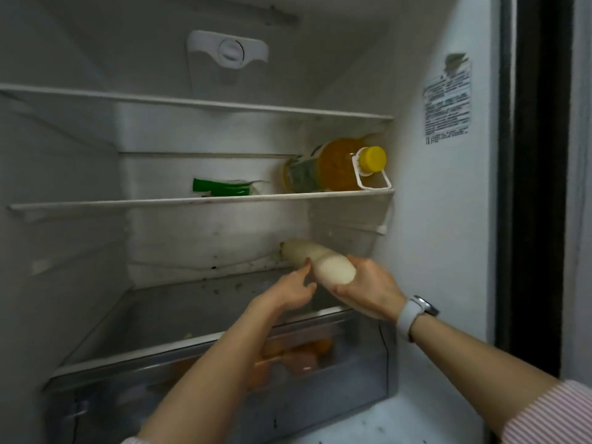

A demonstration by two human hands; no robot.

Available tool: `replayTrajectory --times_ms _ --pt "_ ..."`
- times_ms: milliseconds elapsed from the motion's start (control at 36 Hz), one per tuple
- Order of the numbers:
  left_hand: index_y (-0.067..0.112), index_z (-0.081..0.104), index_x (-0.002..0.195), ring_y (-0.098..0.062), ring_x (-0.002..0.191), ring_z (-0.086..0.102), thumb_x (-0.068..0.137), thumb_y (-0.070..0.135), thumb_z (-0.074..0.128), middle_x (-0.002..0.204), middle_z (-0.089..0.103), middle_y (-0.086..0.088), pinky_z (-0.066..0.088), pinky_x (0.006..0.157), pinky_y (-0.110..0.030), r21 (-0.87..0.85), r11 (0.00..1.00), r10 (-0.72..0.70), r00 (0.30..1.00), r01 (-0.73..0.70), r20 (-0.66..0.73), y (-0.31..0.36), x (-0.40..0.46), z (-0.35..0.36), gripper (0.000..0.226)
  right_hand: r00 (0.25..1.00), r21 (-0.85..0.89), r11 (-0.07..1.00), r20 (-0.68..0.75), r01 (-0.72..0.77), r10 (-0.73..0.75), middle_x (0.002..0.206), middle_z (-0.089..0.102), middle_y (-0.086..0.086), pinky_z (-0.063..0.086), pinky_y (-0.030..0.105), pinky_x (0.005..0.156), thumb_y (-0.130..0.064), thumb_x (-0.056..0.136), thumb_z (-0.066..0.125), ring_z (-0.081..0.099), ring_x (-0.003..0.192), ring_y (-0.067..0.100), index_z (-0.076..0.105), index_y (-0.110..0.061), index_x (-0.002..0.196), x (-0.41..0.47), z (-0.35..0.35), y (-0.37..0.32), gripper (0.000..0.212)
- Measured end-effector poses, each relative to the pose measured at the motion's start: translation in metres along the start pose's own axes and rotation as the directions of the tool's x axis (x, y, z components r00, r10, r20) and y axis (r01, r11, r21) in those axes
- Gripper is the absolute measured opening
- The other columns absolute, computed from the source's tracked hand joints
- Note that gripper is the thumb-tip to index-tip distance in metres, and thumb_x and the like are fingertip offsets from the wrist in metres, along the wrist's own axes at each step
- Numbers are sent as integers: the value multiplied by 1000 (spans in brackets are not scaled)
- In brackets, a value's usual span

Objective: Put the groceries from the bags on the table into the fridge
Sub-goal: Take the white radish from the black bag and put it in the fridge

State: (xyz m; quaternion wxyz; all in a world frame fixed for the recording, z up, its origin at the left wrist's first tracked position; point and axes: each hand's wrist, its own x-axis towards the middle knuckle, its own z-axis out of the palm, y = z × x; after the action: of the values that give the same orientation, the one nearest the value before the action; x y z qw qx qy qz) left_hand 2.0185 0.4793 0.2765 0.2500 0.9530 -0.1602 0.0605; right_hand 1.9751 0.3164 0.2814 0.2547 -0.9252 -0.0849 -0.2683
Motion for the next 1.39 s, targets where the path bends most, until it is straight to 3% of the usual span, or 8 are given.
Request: replayTrajectory --times_ms 389,583,750,806,889,1083,1222,1389 --pt "20 -4 149 -24 141 24 101 27 34 156 15 -11 23 107 -24 107 994 -50 992 37 115 -6 41 12 63 999 -256 966 7 -33 36 111 64 17 46 35 73 -46 77 60 59 101 37 59 -11 110 47 28 17 48" --pt "13 14 149 -26 141 22 99 31 39 155 18 -11 22 112 -31 203 977 -91 992 73 82 -12 37 18 58 993 -308 951 -115 -3 -34 105 65 16 44 36 70 -35 89 47 59 95 37 63 -9 98 47 28 21 32" --pt "18 28 146 -28 133 37 96 36 41 148 36 -11 35 107 -38 229 968 -99 995 100 -14 -14 17 13 54 932 -413 867 -100 280 -349 72 67 0 48 24 60 -13 59 72 64 71 20 69 -18 69 22 44 16 12" --pt "21 34 143 -29 131 40 95 38 41 145 41 -10 36 106 -44 232 967 -86 993 104 -86 -12 5 9 52 918 -353 876 -96 330 -385 88 70 6 49 29 82 -9 67 63 64 90 26 71 -13 84 17 45 14 19" --pt "27 40 138 -30 128 42 94 38 40 141 44 -7 32 105 -54 266 955 -75 974 132 -213 -6 -18 4 45 940 -254 915 -49 314 -337 130 55 12 25 37 109 -7 86 44 44 125 29 57 -7 122 7 34 4 38" --pt "24 44 135 -26 128 41 94 31 43 140 45 -2 29 107 -47 236 956 -46 883 175 -466 15 -106 15 41 942 80 947 -155 312 -297 130 55 17 34 39 105 -8 87 50 48 121 33 54 -3 125 -55 22 -11 38" --pt "21 48 132 -24 130 40 88 25 52 141 45 -2 29 107 -45 179 961 -62 793 212 -607 24 -191 46 44 987 516 846 -142 134 -70 131 54 14 33 29 101 -9 92 48 48 121 29 52 -4 127 -142 13 -30 35" --pt "13 51 131 -27 128 44 88 18 56 138 49 -8 32 104 -46 99 948 -158 717 303 -679 37 -323 118 43 982 547 822 7 156 -191 135 49 4 27 21 101 -16 96 42 40 127 19 47 -12 131 -278 16 -22 36"
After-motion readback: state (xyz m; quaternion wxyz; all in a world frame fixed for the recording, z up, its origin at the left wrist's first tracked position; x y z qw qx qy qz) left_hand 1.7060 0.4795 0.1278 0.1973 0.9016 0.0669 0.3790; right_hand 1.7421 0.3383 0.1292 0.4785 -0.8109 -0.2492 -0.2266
